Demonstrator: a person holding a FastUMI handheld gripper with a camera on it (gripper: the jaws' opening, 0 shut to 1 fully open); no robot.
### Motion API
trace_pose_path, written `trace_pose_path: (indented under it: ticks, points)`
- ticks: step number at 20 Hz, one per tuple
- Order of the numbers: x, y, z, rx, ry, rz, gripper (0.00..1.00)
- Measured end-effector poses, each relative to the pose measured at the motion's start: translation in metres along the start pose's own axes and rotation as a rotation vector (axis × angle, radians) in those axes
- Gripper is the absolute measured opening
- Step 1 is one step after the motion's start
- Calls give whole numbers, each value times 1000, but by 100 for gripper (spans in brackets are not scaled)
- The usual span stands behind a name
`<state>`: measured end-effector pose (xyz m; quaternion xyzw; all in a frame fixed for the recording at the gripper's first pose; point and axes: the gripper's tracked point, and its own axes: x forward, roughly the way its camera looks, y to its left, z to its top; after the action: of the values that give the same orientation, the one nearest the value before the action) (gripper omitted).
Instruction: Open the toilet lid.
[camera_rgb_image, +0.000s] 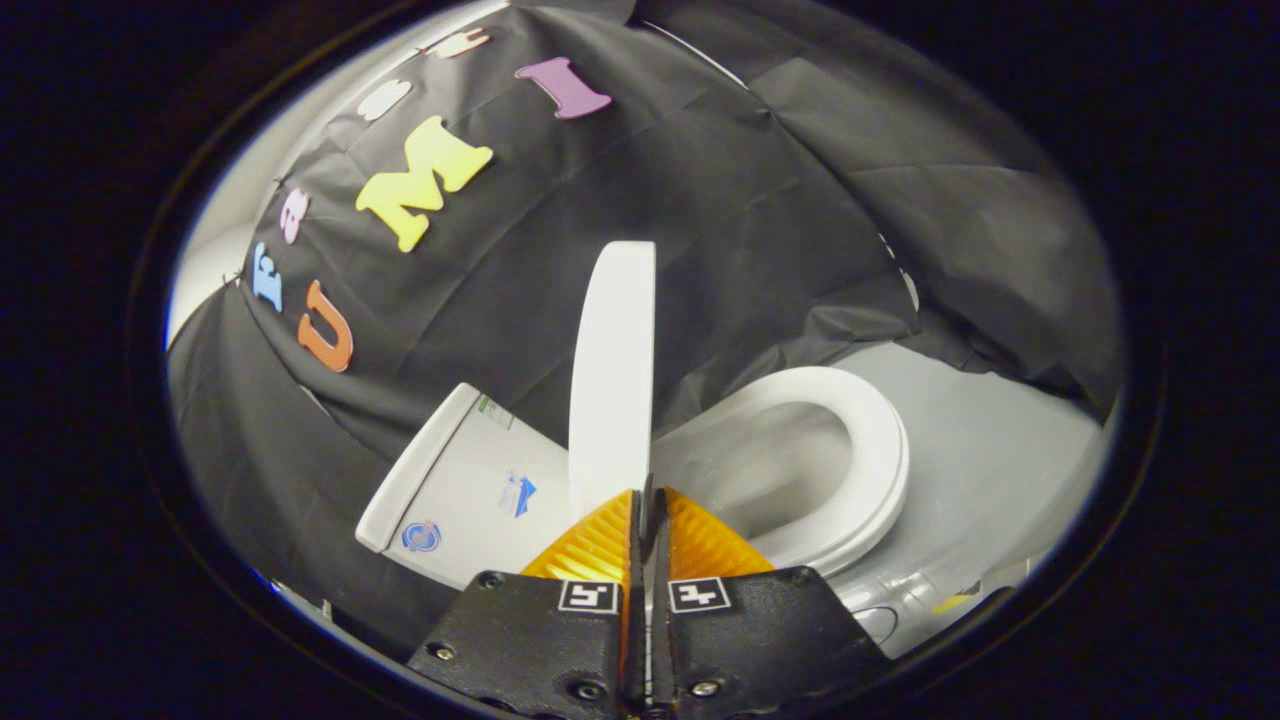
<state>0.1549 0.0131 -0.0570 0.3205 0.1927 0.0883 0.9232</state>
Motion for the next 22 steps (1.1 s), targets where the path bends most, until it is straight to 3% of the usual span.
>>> trace_pose_path:
  ticks: [22]
  points:
    - [2,91,-12,-335,-108,-86,6]
